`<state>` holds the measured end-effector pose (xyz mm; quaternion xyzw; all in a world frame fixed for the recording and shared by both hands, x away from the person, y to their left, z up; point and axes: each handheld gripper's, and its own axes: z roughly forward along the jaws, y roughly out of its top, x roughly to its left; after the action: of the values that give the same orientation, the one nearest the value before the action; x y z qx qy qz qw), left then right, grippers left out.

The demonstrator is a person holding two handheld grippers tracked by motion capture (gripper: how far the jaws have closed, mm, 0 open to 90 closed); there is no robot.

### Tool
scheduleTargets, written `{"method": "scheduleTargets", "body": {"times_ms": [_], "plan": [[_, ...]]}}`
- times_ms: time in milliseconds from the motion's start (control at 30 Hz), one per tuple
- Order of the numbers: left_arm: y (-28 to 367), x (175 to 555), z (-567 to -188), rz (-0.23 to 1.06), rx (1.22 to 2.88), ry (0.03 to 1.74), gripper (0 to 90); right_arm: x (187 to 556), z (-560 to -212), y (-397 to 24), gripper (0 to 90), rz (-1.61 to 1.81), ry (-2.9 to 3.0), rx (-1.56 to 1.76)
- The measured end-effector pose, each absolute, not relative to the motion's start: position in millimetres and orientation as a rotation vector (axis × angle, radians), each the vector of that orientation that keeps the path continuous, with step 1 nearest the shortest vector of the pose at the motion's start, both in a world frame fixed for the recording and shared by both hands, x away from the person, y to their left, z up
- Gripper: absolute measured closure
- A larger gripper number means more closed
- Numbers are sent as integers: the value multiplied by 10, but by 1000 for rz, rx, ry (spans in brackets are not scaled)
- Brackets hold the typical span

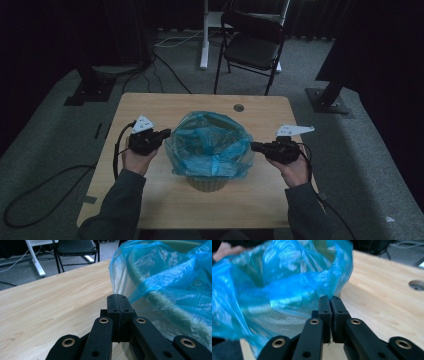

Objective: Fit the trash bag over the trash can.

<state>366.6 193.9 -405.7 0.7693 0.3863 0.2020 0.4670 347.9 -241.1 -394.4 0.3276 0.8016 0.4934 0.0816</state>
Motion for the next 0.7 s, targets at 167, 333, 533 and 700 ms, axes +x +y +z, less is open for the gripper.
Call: {"method": "scheduleTargets", "body": {"times_ms": [167, 333, 533, 700], "plan": [[1972, 3686, -4102, 494, 1895, 973, 898, 3483, -4067, -2399, 893, 1414, 2470, 1004], [2022, 3719, -4122, 488, 1880, 1012, 898, 3518, -4102, -2386, 873, 1331, 2490, 1038], [2058, 3684, -3968, 521, 1831, 986, 834, 3494, -3906, -2432, 686, 1363, 2399, 998], [2068, 3700, -3855, 532, 1810, 968, 802, 3491, -3733, -2493, 648, 1383, 2339, 969]]}}
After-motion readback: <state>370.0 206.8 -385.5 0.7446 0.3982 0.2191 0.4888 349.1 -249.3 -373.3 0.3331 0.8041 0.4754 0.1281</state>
